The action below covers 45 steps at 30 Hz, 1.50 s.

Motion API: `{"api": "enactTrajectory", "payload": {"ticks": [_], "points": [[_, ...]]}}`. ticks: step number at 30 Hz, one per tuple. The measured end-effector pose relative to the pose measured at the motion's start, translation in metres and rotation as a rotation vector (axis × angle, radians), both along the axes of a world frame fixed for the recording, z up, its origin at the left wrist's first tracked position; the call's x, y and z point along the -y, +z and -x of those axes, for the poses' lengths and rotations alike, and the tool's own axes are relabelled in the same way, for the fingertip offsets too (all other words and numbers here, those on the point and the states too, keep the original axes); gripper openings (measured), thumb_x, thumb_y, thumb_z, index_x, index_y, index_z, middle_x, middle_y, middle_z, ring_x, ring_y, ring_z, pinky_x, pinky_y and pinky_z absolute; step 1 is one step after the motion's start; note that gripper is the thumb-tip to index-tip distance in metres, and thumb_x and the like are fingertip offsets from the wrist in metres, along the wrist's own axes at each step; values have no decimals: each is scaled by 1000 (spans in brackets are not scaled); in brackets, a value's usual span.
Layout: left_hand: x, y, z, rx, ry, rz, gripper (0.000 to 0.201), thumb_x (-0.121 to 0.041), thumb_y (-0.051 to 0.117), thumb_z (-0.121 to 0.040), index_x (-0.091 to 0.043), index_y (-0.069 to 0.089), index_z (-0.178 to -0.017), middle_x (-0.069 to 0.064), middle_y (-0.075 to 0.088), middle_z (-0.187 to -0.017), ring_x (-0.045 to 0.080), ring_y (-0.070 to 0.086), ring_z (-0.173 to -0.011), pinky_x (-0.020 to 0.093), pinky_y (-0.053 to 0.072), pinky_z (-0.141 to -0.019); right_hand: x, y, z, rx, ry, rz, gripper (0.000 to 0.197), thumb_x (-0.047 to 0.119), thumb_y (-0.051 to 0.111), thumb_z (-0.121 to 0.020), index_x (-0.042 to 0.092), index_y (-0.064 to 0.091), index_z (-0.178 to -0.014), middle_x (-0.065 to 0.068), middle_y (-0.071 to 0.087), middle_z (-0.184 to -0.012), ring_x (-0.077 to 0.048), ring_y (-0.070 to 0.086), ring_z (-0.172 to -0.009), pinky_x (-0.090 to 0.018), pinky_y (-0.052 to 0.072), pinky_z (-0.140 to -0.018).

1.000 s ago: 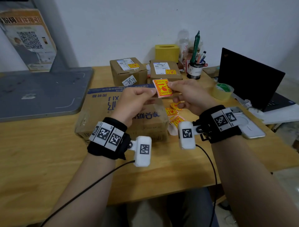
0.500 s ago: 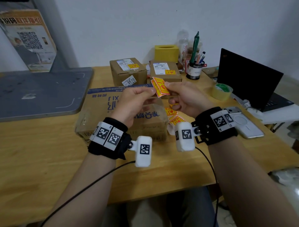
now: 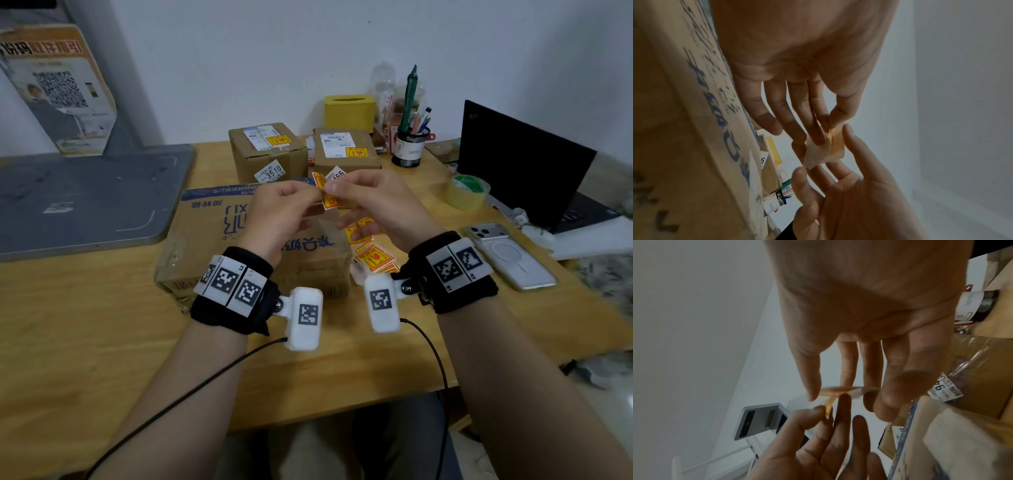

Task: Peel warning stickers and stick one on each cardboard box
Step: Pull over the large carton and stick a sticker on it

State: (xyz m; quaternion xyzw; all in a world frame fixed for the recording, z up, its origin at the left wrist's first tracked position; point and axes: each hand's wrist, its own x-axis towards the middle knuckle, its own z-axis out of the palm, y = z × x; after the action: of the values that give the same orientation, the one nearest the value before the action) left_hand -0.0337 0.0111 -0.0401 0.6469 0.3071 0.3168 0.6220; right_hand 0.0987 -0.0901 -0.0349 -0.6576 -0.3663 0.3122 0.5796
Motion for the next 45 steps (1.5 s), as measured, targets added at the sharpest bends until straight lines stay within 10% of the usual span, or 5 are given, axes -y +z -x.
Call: {"api": "enactTrajectory", "payload": {"ticks": [12, 18, 35, 45], "points": [[-6, -5, 1, -50, 98, -73, 11, -5, 72, -84, -12, 64, -79, 11, 75, -81, 17, 73, -74, 38, 63, -76, 8, -32, -34, 255, -213, 503, 42, 44, 74, -89, 22, 57, -120, -1, 64, -104, -18, 66, -89, -30, 51, -59], [-9, -6, 4, -49, 62, -67, 25, -8, 80, -81, -17, 57, -77, 15, 75, -92, 22, 74, -83, 40, 61, -78, 4, -7, -18, 281, -246, 198, 41, 53, 50, -102, 21, 76, -102, 6, 71, -90, -10, 60, -63, -25, 39, -53], [-35, 21, 7, 70, 90, -3, 31, -17, 75, -88, -18, 63, -117, -2, 74, -93, 8, 68, -67, 30, 55, -66, -25, 10, 2, 54, 21, -164, 9, 20, 75, -93, 12, 79, -91, -8, 76, -80, -18, 57, -51, -23, 36, -41], [-69, 27, -5, 79, 77, -170, 13, -14, 69, -90, -26, 74, -88, -3, 70, -87, 10, 65, -79, 28, 56, -64, -69, 25, -3, 78, -11, -171, 13, 15, 70, -95, 5, 77, -93, -5, 74, -74, -16, 54, -47, -22, 36, -39]]}}
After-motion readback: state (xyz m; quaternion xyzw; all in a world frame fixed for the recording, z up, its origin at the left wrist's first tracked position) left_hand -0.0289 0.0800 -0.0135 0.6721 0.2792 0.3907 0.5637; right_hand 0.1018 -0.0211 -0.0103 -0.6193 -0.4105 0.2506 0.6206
